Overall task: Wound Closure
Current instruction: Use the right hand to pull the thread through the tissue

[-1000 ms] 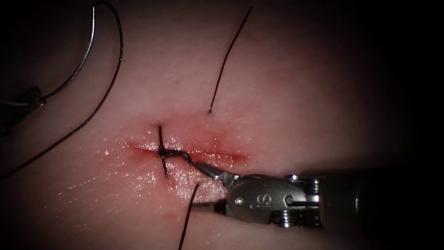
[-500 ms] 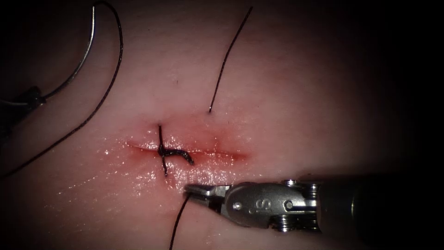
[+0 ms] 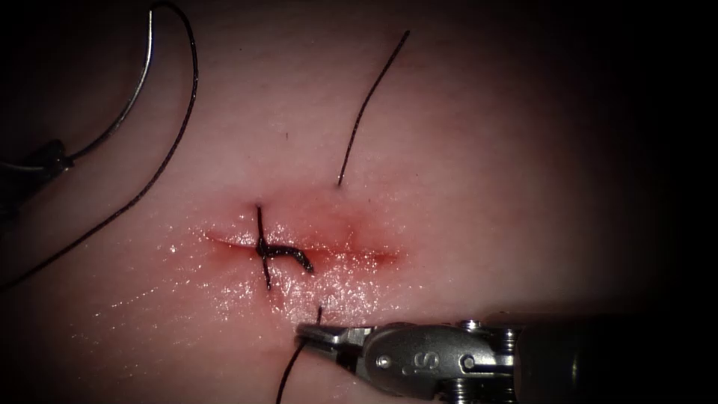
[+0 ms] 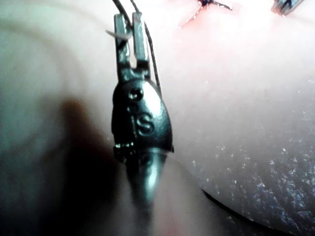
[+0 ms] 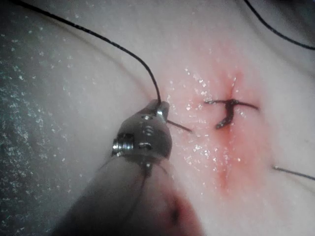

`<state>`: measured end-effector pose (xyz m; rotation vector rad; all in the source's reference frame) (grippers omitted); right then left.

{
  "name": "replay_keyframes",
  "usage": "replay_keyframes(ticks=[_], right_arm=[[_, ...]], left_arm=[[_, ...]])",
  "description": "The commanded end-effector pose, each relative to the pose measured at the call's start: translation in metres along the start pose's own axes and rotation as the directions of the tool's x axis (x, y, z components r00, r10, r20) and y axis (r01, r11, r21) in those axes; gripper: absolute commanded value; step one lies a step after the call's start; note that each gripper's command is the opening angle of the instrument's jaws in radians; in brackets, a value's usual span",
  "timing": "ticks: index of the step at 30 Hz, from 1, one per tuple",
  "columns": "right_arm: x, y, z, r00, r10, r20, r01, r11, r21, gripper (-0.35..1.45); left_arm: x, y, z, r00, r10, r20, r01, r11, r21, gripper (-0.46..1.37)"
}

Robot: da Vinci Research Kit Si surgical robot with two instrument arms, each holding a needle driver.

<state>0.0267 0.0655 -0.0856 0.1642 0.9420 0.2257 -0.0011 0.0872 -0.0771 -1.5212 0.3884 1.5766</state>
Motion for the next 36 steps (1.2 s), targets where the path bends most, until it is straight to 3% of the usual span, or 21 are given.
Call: replay_keyframes(ticks=[1,12,36], right_arm=[[0.0002,-0.0004,-0.0002,1.0,-0.005,0.0,0.005,1.0,0.004,-0.35],[0.0027,-0.0041,-0.0015,1.0,-0.014,-0.001,0.014,1.0,0.019,-0.35],[0.0031,-0.0054,-0.0012,1.0,-0.022,0.008,0.022,0.999,0.031,-0.35]], left_arm=[[-0.0001,0.0,0.0,1.0,0.0,0.0,0.0,1.0,-0.005,-0.35],[-0.0001,0.0002,0.0001,1.0,0.001,0.0,-0.001,1.0,-0.006,-0.35],[-0.0001,0.0003,0.0,1.0,0.001,0.0,-0.001,1.0,-0.006,-0.35]])
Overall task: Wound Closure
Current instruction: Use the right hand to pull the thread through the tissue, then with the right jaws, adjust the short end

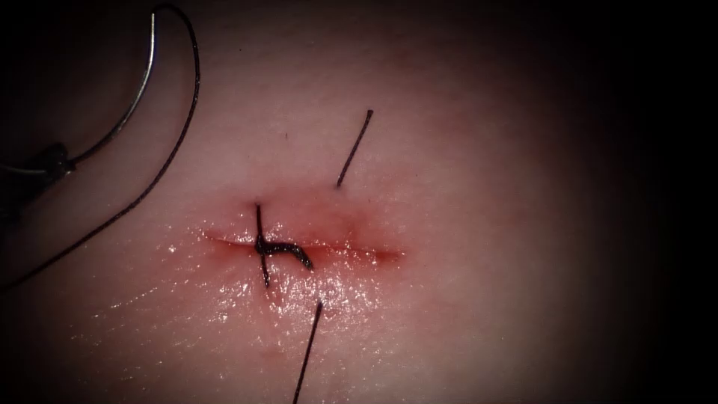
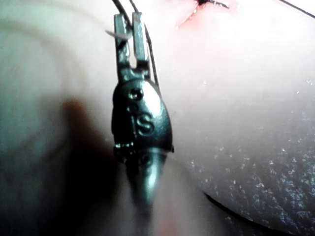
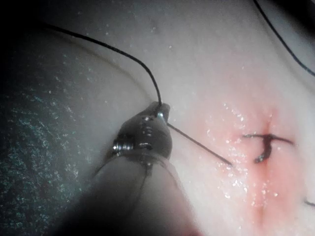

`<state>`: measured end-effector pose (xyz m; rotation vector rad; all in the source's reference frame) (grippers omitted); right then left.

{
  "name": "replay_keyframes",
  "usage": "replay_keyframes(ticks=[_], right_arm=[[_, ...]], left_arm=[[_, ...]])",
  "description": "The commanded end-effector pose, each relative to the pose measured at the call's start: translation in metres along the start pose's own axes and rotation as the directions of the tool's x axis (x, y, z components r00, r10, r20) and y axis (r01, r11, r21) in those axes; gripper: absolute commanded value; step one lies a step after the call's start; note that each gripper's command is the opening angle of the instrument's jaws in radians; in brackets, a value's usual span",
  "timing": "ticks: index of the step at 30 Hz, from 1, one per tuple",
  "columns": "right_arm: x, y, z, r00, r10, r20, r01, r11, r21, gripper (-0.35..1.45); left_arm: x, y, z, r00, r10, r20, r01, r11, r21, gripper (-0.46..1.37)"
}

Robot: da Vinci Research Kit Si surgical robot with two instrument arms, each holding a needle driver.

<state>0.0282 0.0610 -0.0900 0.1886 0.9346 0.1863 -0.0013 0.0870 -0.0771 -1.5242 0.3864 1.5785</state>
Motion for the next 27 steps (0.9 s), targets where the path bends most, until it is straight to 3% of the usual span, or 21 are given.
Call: replay_keyframes(ticks=[1,2,4,6,11,15,19,22,27], right_arm=[[-0.0001,0.0002,-0.0001,1.0,0.001,-0.012,-0.001,1.0,-0.01,-0.35],[-0.0002,0.0002,-0.0003,1.0,0.001,-0.022,-0.001,1.0,-0.016,0.02],[-0.0006,0.0003,-0.001,1.0,-0.001,-0.028,0.0,0.999,-0.036,1.1],[-0.0011,0.0007,-0.0021,1.0,-0.016,0.002,0.016,0.997,-0.072,1.34],[-0.0028,0.0028,-0.006,1.0,0.0,0.014,0.002,0.993,-0.118,1.4],[-0.0042,0.0062,-0.0094,1.0,0.023,0.01,-0.021,0.987,-0.159,1.4],[-0.0047,0.0087,-0.0107,0.999,0.036,0.019,-0.032,0.982,-0.187,1.43],[-0.0051,0.0109,-0.0115,0.999,0.05,-0.006,-0.05,0.974,-0.219,1.31],[-0.0058,0.0144,-0.011,0.972,0.229,-0.058,-0.236,0.94,-0.247,1.27]], left_arm=[[0.0,0.0,0.0,1.0,0.0,0.0,0.0,1.0,-0.002,-0.35],[0.0,0.0,0.0,1.0,0.0,0.0,0.0,1.0,-0.002,-0.35],[0.0,0.0,0.0,1.0,0.0,0.0,0.0,1.0,-0.002,-0.35],[0.0,0.0,0.0,1.0,0.0,0.0,0.0,1.0,-0.002,-0.35],[0.0,0.0,0.0,1.0,0.0,0.0,0.0,1.0,-0.005,-0.35],[0.0,0.0,0.0,1.0,0.0,0.0,0.0,1.0,-0.005,-0.35],[0.0,0.0,0.0,1.0,0.0,0.0,0.0,1.0,-0.005,-0.35],[0.0,0.0,0.0,1.0,0.0,0.0,0.0,1.0,-0.005,-0.35],[0.0,0.0,0.0,1.0,0.0,0.0,0.0,1.0,-0.005,-0.35]])
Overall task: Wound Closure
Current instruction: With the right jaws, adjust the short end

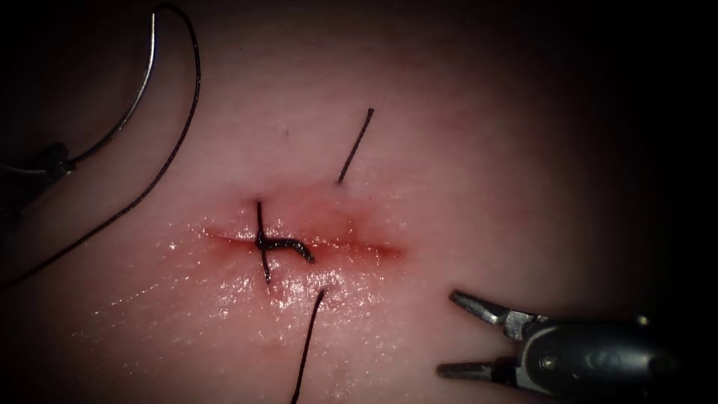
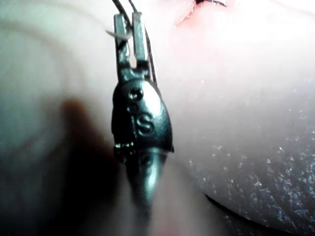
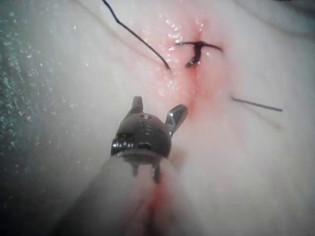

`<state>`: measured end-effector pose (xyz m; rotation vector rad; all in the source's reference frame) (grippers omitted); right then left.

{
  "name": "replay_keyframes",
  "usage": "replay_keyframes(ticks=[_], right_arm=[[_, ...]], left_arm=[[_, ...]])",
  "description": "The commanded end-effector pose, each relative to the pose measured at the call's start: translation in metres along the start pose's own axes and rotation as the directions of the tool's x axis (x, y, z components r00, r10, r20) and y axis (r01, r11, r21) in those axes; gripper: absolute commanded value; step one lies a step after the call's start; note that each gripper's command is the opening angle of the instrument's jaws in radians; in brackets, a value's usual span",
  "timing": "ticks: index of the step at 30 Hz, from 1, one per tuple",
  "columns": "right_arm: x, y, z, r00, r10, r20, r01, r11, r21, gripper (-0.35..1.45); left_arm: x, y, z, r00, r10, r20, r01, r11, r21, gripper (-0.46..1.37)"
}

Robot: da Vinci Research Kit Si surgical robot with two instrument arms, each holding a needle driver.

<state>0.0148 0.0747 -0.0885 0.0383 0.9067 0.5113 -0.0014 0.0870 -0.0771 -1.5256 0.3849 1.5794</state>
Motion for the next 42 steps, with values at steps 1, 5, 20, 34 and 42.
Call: replay_keyframes(ticks=[1,5,20,34,42], right_arm=[[-0.0003,0.0005,0.0007,0.998,0.07,0.01,-0.07,0.998,0.008,1.25],[-0.0011,0.003,0.0027,0.982,0.187,0.025,-0.186,0.982,-0.017,1.23],[-0.0017,0.0073,0.0079,0.814,0.58,-0.013,-0.58,0.813,-0.055,0.89],[-0.0029,0.0093,0.0123,0.625,0.781,-0.023,-0.781,0.625,-0.011,0.88],[-0.0036,0.0099,0.0149,0.597,0.802,-0.025,-0.802,0.597,0.019,0.97]], left_arm=[[0.0,0.0,0.0,1.0,0.0,0.0,0.0,1.0,-0.003,-0.35],[0.0,0.0,0.0,1.0,0.0,0.0,0.0,1.0,-0.003,-0.35],[0.0,0.0,0.0,1.0,0.0,0.0,0.0,1.0,-0.003,-0.35],[0.0,0.0001,0.0,1.0,0.0,0.0,0.0,1.0,-0.006,-0.35],[0.0,0.0002,0.0001,1.0,0.0,0.0,0.0,1.0,-0.008,-0.35]])
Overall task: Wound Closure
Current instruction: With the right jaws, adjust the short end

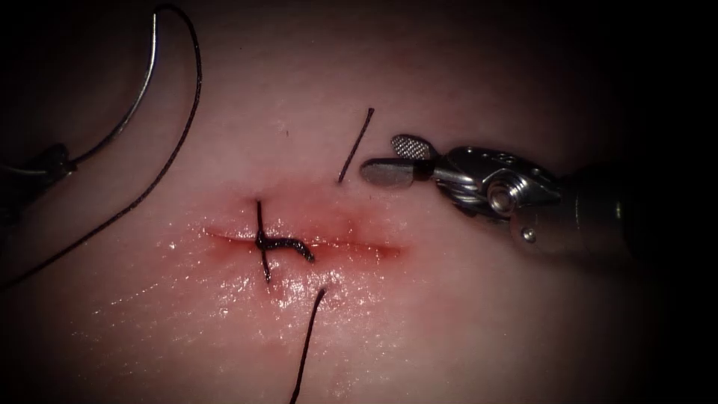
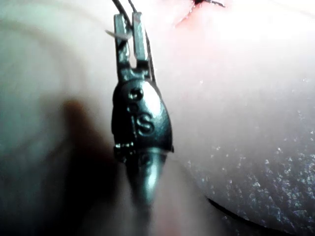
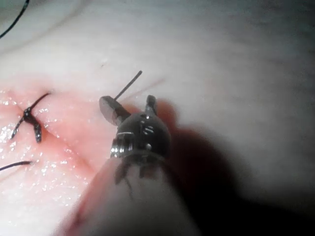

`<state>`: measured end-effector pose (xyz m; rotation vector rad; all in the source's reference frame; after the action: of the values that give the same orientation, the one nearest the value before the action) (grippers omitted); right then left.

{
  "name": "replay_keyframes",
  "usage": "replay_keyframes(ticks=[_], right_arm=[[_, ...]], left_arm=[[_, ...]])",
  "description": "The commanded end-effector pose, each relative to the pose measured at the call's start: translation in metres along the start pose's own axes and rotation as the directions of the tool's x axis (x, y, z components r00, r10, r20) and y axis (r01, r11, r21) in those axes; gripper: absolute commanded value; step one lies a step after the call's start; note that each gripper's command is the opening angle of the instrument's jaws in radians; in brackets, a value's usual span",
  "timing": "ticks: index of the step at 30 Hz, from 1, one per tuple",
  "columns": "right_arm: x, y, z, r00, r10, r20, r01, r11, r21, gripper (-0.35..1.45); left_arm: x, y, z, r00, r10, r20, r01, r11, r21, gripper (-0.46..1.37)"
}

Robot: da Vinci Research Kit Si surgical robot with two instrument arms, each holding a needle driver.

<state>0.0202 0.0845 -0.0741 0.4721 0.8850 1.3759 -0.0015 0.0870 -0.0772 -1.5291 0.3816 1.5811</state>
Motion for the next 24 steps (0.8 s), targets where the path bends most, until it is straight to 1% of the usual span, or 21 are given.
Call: replay_keyframes(ticks=[1,4,13,15,18,19,20,22,24], right_arm=[[0.0,0.0,0.0001,1.0,-0.002,-0.002,0.002,1.0,0.004,0.97],[0.0001,0.0,0.0006,1.0,0.005,-0.003,-0.005,1.0,0.005,0.99],[0.0005,-0.0008,0.0021,1.0,0.008,-0.002,-0.008,1.0,0.023,0.96],[0.0005,-0.0011,0.0024,1.0,0.008,-0.002,-0.008,1.0,0.025,0.94],[0.0006,-0.0013,0.0029,1.0,0.009,-0.004,-0.009,1.0,0.024,0.87],[0.0007,-0.0014,0.0031,1.0,0.01,-0.005,-0.01,1.0,0.023,0.66],[0.0007,-0.0014,0.0031,1.0,0.01,-0.005,-0.01,1.0,0.023,0.55],[0.0007,-0.0013,0.0031,1.0,0.016,-0.005,-0.016,1.0,0.022,-0.35],[0.0009,-0.0012,0.0032,1.0,0.019,-0.017,-0.019,1.0,-0.01,-0.35]], left_arm=[[-0.0001,0.0,0.0,1.0,0.0,0.0,0.0,1.0,-0.004,-0.35],[0.0,0.0,0.0,1.0,0.0,0.0,0.0,1.0,-0.004,-0.35],[-0.0001,0.0,0.0,1.0,0.0,0.0,0.0,1.0,-0.004,-0.35],[-0.0001,0.0,0.0,1.0,0.0,0.0,0.0,1.0,-0.003,-0.35],[-0.0001,0.0,0.0,1.0,0.0,0.0,0.0,1.0,-0.003,-0.35],[-0.0001,0.0,0.0,1.0,0.0,0.0,0.0,1.0,-0.004,-0.35],[-0.0001,0.0,0.0,1.0,0.0,0.0,0.0,1.0,-0.004,-0.35],[-0.0001,0.0,0.0,1.0,0.0,0.0,0.0,1.0,-0.004,-0.35],[-0.0001,0.0001,0.0,1.0,0.0,0.0,0.0,1.0,-0.004,-0.35]])
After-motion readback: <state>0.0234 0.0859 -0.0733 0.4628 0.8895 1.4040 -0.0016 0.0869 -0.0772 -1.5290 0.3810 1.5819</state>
